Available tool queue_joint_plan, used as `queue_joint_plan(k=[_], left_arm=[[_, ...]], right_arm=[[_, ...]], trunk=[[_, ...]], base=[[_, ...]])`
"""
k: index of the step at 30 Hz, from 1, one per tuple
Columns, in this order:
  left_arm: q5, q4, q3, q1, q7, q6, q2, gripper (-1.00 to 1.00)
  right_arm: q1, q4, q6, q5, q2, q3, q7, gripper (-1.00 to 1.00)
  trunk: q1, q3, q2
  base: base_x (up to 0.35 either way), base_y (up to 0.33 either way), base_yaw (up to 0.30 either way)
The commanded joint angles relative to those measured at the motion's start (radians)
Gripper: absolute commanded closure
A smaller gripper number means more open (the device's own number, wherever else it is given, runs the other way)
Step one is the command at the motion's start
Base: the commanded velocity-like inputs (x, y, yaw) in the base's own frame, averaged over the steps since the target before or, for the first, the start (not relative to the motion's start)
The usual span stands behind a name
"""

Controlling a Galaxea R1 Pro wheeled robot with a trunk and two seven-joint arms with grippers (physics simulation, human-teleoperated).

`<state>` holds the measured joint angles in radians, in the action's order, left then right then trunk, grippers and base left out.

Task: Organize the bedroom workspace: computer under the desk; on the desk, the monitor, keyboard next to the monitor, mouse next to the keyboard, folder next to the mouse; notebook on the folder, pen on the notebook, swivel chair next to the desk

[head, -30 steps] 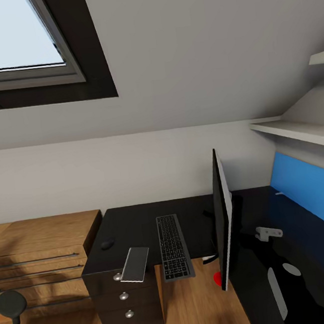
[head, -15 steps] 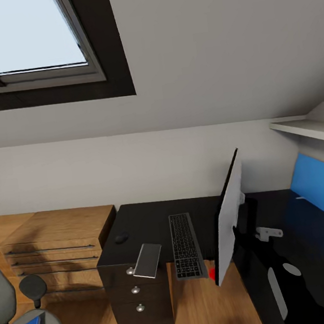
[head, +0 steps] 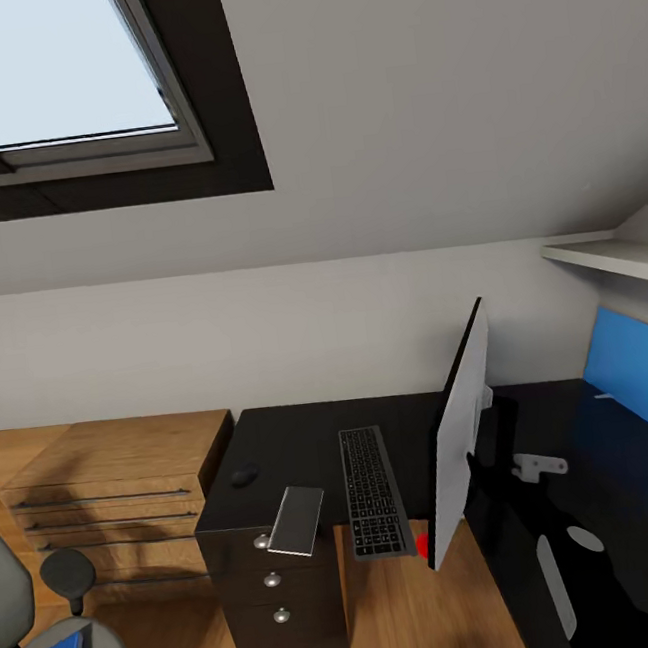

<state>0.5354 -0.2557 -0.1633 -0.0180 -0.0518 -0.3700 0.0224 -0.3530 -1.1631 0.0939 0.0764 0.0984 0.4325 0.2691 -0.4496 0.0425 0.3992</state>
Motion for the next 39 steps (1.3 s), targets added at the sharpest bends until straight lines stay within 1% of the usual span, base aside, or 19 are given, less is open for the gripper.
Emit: queue_joint_plan(k=[1, 9, 12, 13, 15, 16, 17, 18, 19, 21, 22, 25, 33, 39], left_arm=[[0.011, 0.001, -0.005, 0.0, -0.005, -0.003, 0.001, -1.0], [0.011, 0.001, -0.005, 0.0, -0.005, -0.003, 0.001, -1.0], [0.011, 0.001, -0.005, 0.0, -0.005, -0.004, 0.001, -1.0], [0.011, 0.001, -0.005, 0.0, -0.005, -0.004, 0.001, -1.0], [0.011, 0.001, -0.005, 0.0, -0.005, -0.004, 0.001, -1.0], [0.011, 0.001, -0.005, 0.0, -0.005, -0.004, 0.001, -1.0], [0.011, 0.001, -0.005, 0.0, -0.005, -0.004, 0.001, -1.0], [0.011, 0.001, -0.005, 0.0, -0.005, -0.004, 0.001, -1.0], [0.011, 0.001, -0.005, 0.0, -0.005, -0.004, 0.001, -1.0], [0.011, 0.001, -0.005, 0.0, -0.005, -0.004, 0.001, -1.0], [0.011, 0.001, -0.005, 0.0, -0.005, -0.004, 0.001, -1.0], [0.011, 0.001, -0.005, 0.0, -0.005, -0.004, 0.001, -1.0], [0.011, 0.001, -0.005, 0.0, -0.005, -0.004, 0.001, -1.0], [0.011, 0.001, -0.005, 0.0, -0.005, -0.004, 0.001, -1.0]], right_arm=[[-0.001, -0.002, 0.004, 0.008, 0.001, 0.005, 0.009, -1.0], [-0.001, 0.001, -0.003, 0.009, -0.007, 0.012, 0.004, -1.0], [-0.001, 0.014, -0.006, 0.009, -0.014, 0.042, 0.001, -1.0], [-0.001, 0.024, -0.012, 0.008, -0.018, 0.064, 0.001, -1.0], [-0.001, 0.037, -0.027, 0.008, -0.021, 0.088, 0.001, -1.0], [-0.001, 0.05, -0.051, 0.008, -0.024, 0.109, 0.001, -1.0], [-0.001, 0.058, -0.067, 0.008, -0.026, 0.117, 0.001, -1.0], [-0.001, 0.073, -0.105, 0.009, -0.028, 0.129, 0.001, -1.0], [-0.001, 0.082, -0.126, 0.009, -0.028, 0.133, 0.001, -1.0], [-0.001, 0.1, -0.167, 0.01, -0.031, 0.139, 0.0, -1.0], [-0.001, 0.122, -0.206, 0.011, -0.036, 0.143, 0.0, -1.0], [-0.001, 0.161, -0.248, 0.013, -0.043, 0.146, 0.0, -1.0], [-0.001, 0.244, -0.285, 0.013, -0.076, 0.147, -0.001, -1.0], [-0.001, 0.256, -0.293, 0.011, -0.082, 0.144, 0.001, -1.0]], trunk=[[0.0, 0.0, 0.001], [0.0, 0.0, 0.001], [0.0, 0.0, 0.001], [0.0, 0.0, 0.001], [0.0, 0.0, 0.001], [0.0, 0.0, 0.001], [0.0, 0.0, 0.001], [0.0, 0.0, 0.001], [0.0, 0.0, 0.001], [0.0, 0.0, 0.001], [0.0, 0.0, 0.001], [0.0, 0.0, 0.001], [0.0, 0.0, 0.001], [0.0, 0.0, 0.001]], base=[[0.0, 0.0, 0.0], [0.0, 0.0, 0.0], [0.0, 0.0, 0.0], [0.0, 0.0, 0.0], [0.0, 0.0, 0.0], [0.0, 0.0, 0.0], [0.0, 0.0, 0.0], [0.0, 0.0, 0.0], [0.0, 0.0, 0.0], [0.0, 0.0, 0.0], [0.0, 0.0, 0.0], [0.0, 0.0, 0.0], [0.0, 0.0, 0.0], [0.0, 0.0, 0.0]])
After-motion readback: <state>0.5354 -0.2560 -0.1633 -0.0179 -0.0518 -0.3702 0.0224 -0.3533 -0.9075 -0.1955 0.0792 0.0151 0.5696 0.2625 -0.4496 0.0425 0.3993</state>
